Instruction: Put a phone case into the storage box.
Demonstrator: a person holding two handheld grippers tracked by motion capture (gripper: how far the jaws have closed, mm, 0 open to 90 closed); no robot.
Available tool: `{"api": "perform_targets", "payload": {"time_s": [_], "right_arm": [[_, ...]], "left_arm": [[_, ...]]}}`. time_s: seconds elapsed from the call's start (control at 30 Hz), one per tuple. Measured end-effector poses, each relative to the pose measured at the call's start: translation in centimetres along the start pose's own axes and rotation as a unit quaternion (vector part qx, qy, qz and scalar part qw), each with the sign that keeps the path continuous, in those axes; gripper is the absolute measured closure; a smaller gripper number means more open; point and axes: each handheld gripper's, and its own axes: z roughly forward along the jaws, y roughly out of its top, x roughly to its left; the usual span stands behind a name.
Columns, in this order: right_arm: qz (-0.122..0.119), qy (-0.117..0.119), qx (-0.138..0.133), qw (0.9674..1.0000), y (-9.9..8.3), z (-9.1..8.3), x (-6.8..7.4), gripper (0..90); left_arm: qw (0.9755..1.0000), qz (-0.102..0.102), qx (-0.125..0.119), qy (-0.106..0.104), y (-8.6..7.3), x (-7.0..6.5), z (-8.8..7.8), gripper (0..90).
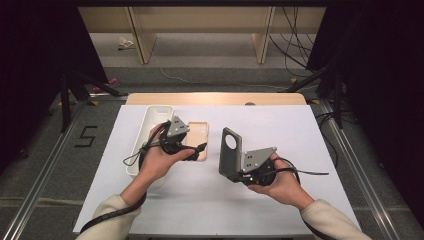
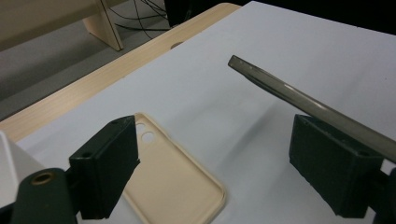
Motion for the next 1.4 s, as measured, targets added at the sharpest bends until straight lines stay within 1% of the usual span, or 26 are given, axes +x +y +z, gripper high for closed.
{"api": "perform_targets", "payload": {"time_s": [0.07,0.1,0.2,0.3,0.37,0.4,0.5,0.57,0.6,0.67,0.7,0.83,0.9,0.97,1.07,1.13,1.2,1.27,1.4], "right_arm": [[-0.004,0.0,0.002,1.0,0.0,0.0,0.0,89.6],[-0.003,0.0,0.003,1.0,0.1,0.1,0.1,89.6],[-0.006,0.001,0.003,1.0,0.1,0.1,0.1,89.7],[-0.01,0.0,0.005,0.9999,0.2,0.2,0.2,89.6],[-0.013,-0.002,0.006,0.9999,0.2,0.2,0.2,89.7],[-0.014,-0.002,0.005,0.9999,0.2,0.2,0.2,89.6],[-0.012,-0.002,0.008,0.9999,0.3,0.3,0.2,89.6],[-0.014,-0.005,0.009,0.9999,0.3,0.4,0.2,89.6],[-0.018,-0.005,0.011,0.9998,0.3,0.4,0.2,89.6],[-0.02,-0.006,0.012,0.9997,0.4,0.5,0.3,89.6],[-0.023,-0.007,0.014,0.9996,0.4,0.5,0.3,89.6],[-0.025,-0.009,0.016,0.9995,0.6,0.6,0.4,89.6],[-0.028,-0.008,0.017,0.9994,0.6,0.7,0.4,89.6],[-0.03,-0.009,0.018,0.9994,0.6,0.8,0.4,89.6],[-0.034,-0.011,0.021,0.9991,0.7,0.8,0.5,89.6],[-0.038,-0.014,0.025,0.9989,0.7,0.8,0.5,89.6],[-0.04,-0.015,0.026,0.9987,0.7,0.8,0.5,89.6],[-0.04,-0.017,0.027,0.9987,0.8,0.8,0.5,89.6],[-0.052,-0.02,0.034,0.9979,0.8,1.0,0.7,89.6]], "left_arm": [[1.0,-0.001,0.005,-0.004,0.8,-0.2,0.7,16.1],[0.9999,-0.001,0.01,-0.006,1.2,-0.3,1.1,16.4],[0.9997,-0.009,0.02,-0.006,2.3,-0.6,2.1,18.8],[0.9992,-0.026,0.029,-0.012,3.1,-0.7,3.0,21.4],[0.9983,-0.043,0.036,-0.019,3.6,-0.9,3.5,22.3],[0.9979,-0.048,0.038,-0.02,3.9,-1.0,3.7,22.9],[0.9973,-0.046,0.053,-0.023,4.4,-1.4,4.4,25.4],[0.9962,-0.049,0.068,-0.024,4.7,-1.5,4.9,27.7],[0.9954,-0.054,0.075,-0.025,4.7,-1.5,5.2,29.8],[0.9928,-0.074,0.089,-0.031,4.7,-1.3,5.8,32.7],[0.9915,-0.08,0.097,-0.033,4.7,-1.2,6.0,34.2],[0.9878,-0.103,0.111,-0.038,4.7,-1.1,6.7,41.3],[0.9858,-0.105,0.123,-0.043,4.6,-1.1,6.9,44.6],[0.9844,-0.105,0.133,-0.048,4.5,-1.2,7.1,48.5],[0.9818,-0.118,0.138,-0.056,4.4,-1.2,7.4,53.3],[0.9803,-0.128,0.14,-0.056,4.4,-1.1,7.5,56.3],[0.9782,-0.137,0.146,-0.057,4.4,-1.0,7.6,59.4],[0.9756,-0.149,0.151,-0.059,4.4,-0.8,7.7,61.8],[0.9704,-0.174,0.154,-0.065,4.4,-0.7,7.8,65.0]]}}
